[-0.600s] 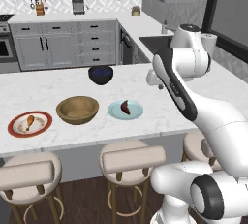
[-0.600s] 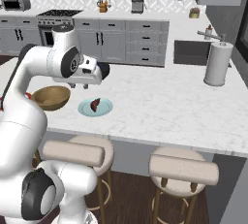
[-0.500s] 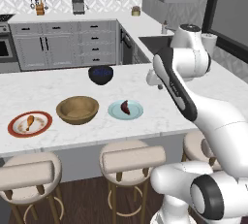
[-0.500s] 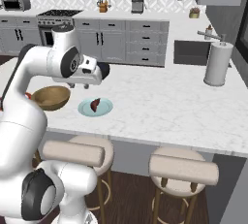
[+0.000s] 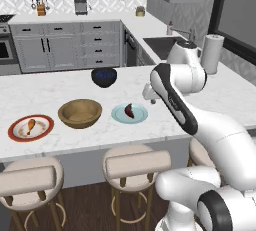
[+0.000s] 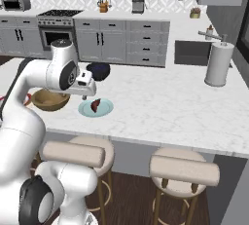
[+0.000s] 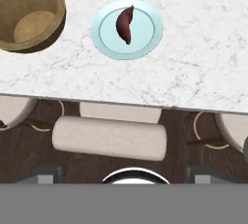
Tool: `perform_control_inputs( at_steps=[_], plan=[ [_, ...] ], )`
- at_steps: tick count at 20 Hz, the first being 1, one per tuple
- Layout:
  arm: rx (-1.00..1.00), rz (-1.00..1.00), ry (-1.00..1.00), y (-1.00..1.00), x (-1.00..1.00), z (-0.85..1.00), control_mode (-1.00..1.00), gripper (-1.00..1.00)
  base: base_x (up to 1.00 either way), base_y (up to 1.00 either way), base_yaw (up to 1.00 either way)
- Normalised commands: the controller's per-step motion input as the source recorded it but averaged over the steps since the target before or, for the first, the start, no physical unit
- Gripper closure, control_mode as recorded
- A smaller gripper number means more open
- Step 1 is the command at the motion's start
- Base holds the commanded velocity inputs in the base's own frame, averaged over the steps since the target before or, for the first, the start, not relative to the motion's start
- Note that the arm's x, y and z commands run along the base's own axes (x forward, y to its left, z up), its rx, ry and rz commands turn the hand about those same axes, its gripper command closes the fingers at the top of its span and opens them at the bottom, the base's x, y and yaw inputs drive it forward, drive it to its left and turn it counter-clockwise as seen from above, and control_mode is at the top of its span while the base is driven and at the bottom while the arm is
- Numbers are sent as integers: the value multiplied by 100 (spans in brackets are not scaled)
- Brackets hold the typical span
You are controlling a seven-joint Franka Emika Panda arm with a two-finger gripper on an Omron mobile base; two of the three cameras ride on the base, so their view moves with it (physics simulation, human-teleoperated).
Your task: Pick the chicken drumstick and potato from their plates and place them in the bowl. Then put the bowl in the fridge.
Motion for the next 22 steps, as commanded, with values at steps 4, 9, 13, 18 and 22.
perform_control_inputs(
  at_steps=[4,9,13,18,22],
  plan=[
    [11,2,1,4,87,-34,-100,-100,0,0,0],
    [1,0,8,12,92,-28,-100,-100,0,0,0],
    [0,0,12,20,87,-28,-100,-100,0,0,0],
    [0,0,13,11,66,-40,-100,-100,0,0,0],
    [0,0,10,2,46,-47,-100,-100,0,0,0]
  ],
)
